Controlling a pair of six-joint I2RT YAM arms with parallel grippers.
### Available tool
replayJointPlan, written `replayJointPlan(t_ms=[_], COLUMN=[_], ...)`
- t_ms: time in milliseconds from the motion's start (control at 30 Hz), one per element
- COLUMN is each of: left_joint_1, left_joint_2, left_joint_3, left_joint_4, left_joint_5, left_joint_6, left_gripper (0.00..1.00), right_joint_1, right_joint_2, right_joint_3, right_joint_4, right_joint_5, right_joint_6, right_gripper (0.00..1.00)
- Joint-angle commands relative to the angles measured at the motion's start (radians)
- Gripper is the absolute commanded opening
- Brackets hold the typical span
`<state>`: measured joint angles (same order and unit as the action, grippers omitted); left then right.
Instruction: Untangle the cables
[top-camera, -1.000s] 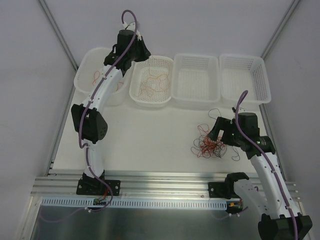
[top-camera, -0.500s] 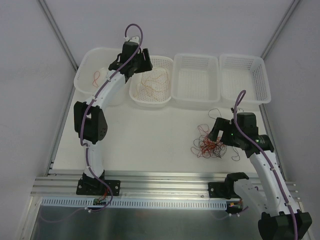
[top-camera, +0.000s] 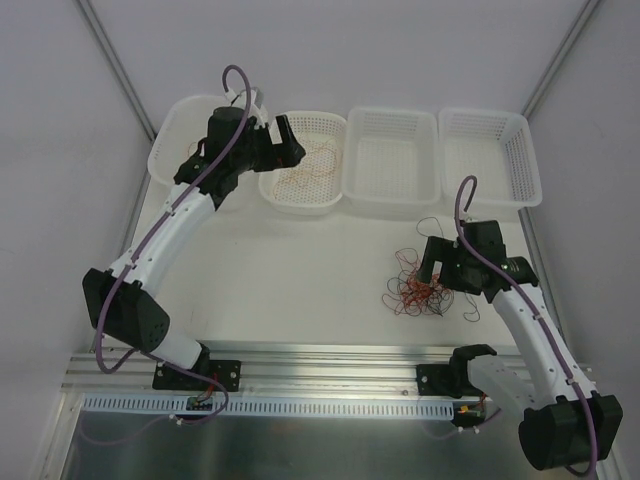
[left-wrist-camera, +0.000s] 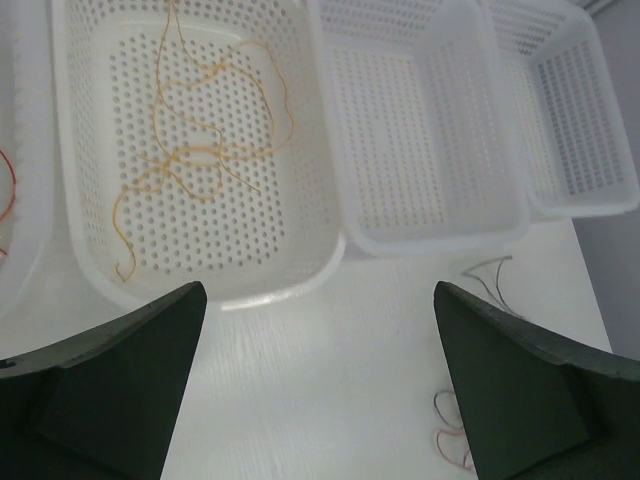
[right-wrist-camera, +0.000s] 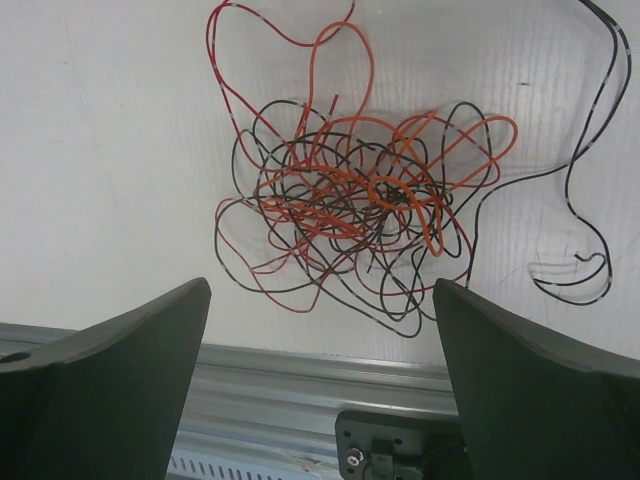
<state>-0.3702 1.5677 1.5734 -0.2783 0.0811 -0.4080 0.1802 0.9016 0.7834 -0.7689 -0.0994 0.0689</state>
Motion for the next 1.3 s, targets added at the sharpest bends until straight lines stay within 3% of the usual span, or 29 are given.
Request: replayJointPlan(t_ms=[0,233,367,500,733,1000,1267], left_joint_1=[-0.042,-0.163,-0.251,-0.321,-0.421,-0.501,-0.558], left_joint_2=[-0.141,-0.374,-0.471,-0.534,-0.514,-0.371,-0.206], left_joint_3=[-0.136,-0.439,-0.613,-0.716,-0.77,-0.672,-0.558], left_joint_4=[0.011,0.011,0.011,0.011,0.011,0.013,0.013], left_joint_5=[0.046,0.013,-0.012,-0.044,-0.076,-0.132,-0.175], left_joint_6=[-0.032,-0.106,-0.182,-0.247,-0.325,-0.331,-0.388], left_gripper=[0.99,0.99,0.99,0.99,0.99,0.98,0.92], right_joint_1=[0.011,0.076,0.194,0.347,0.55,0.535,0.32], right_joint_2=[0.01,0.118,0.195,0.278,0.298,0.166,0.085], right_joint_3=[-0.015,-0.099,-0.13,-0.089,0.029,0.09,-0.015], right_joint_4=[0.005,0.126,0.223,0.295,0.295,0.149,0.201], right_joint_5=[0.052,0.056,0.038,0.035,0.07,0.328,0.178], right_joint_6=[0.002,0.029,0.071,0.117,0.131,0.131,0.101], right_gripper=[0.99,0.88,0.8,0.71,0.7,0.65,0.55])
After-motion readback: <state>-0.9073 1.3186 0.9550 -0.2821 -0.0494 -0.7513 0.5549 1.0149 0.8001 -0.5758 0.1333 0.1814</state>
